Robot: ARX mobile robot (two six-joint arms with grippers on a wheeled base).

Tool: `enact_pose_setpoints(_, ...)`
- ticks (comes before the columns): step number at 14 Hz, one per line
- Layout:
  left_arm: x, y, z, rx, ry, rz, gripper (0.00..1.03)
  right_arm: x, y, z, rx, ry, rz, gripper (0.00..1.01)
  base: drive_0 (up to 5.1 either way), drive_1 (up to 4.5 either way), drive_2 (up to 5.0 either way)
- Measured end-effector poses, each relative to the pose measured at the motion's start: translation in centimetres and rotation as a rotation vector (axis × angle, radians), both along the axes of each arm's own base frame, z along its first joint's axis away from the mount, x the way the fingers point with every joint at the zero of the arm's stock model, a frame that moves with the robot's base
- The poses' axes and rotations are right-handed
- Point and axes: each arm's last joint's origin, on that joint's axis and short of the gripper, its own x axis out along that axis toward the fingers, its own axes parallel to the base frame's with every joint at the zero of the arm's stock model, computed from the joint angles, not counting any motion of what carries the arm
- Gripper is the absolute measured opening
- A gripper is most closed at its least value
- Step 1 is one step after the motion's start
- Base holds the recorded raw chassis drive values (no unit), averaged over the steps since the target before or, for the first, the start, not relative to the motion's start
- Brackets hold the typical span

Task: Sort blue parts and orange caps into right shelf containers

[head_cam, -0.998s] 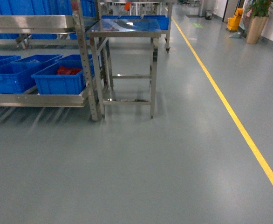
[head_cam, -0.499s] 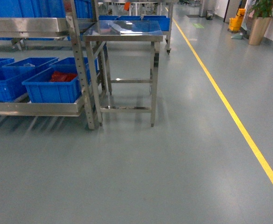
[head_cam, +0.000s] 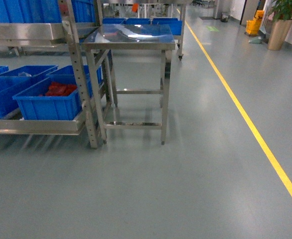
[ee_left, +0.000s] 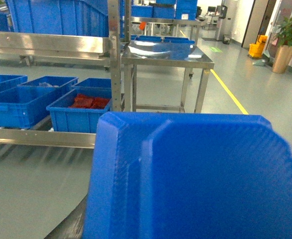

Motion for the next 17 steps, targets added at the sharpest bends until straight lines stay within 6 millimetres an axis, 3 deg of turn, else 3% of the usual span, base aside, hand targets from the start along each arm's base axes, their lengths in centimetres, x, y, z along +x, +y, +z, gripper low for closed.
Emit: enact_pose_setpoints(17, 0.0, 0.0, 0.01, 0.0, -0.001, 0.0, 0.43, 0.0, 0.0, -0.02, 0.0, 0.002, 0.0, 0.44, 0.1, 4.39, -4.3)
